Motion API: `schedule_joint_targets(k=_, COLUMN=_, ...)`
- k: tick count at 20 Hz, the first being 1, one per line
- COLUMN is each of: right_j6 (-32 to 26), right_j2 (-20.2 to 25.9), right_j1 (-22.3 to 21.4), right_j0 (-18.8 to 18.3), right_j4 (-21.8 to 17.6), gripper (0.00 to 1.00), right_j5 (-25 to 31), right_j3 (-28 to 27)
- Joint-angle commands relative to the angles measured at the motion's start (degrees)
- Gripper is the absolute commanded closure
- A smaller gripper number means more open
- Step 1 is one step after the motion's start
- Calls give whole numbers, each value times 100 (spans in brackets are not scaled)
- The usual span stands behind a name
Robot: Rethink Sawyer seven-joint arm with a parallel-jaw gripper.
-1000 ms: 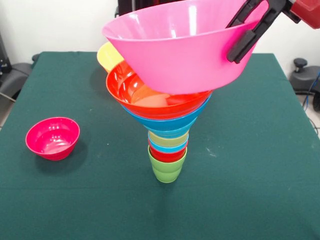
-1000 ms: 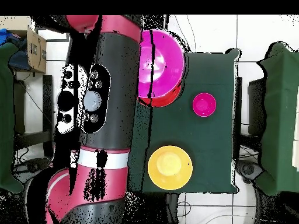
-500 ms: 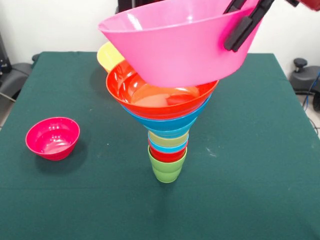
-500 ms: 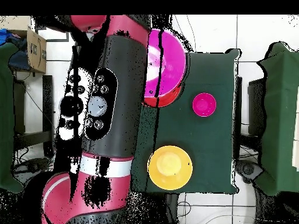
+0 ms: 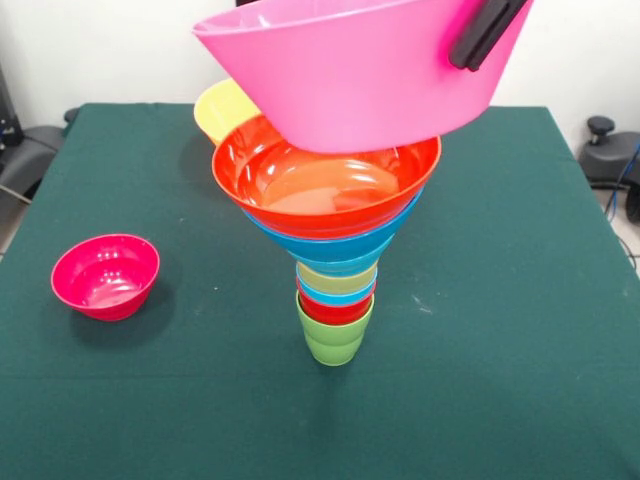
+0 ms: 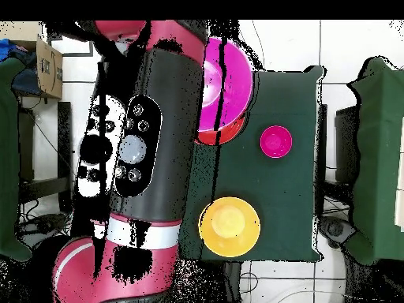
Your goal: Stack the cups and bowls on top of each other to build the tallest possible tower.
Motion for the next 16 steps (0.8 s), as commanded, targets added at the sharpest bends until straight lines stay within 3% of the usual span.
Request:
schedule_joint_targets(k=1, right_j6=-1808, right_j2=685, right_j1=-118, right_j0=81, right_j4=-547, gripper=100, right_j5=-354, right_j3=560)
schedule_joint_targets(k=16, right_j6=-1982, right_j2=889, right_j1=-284, right_j0=118, right_j4=-683, gripper=100, right_j5=-602, right_j3=920)
